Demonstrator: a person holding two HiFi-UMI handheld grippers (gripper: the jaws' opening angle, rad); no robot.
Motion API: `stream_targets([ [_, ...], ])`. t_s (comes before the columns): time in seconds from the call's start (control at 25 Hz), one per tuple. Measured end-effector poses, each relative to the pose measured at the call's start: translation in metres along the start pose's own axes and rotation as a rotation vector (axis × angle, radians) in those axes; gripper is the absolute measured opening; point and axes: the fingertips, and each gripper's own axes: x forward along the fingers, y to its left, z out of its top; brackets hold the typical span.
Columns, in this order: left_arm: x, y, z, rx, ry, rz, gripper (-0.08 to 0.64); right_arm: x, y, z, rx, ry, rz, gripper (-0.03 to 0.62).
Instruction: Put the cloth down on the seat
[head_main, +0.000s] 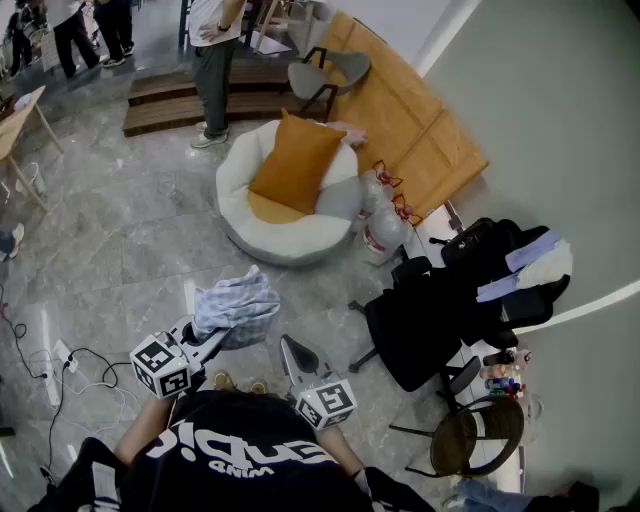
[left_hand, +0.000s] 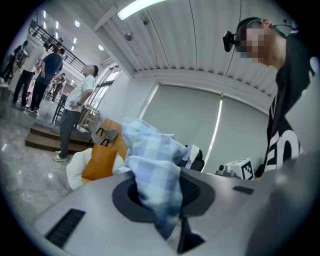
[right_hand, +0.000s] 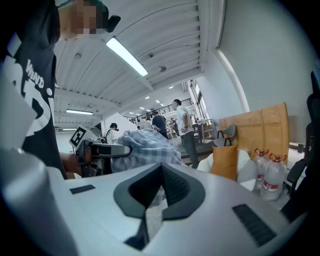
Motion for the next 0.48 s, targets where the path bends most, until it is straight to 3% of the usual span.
stream_targets([
  [0.48,-0.0045,0.0019,0.0006,0.004,0.014,-0.005,0.080,0.0053,0.0066,0.0041,0.015,-0.006,0.012,0.020],
])
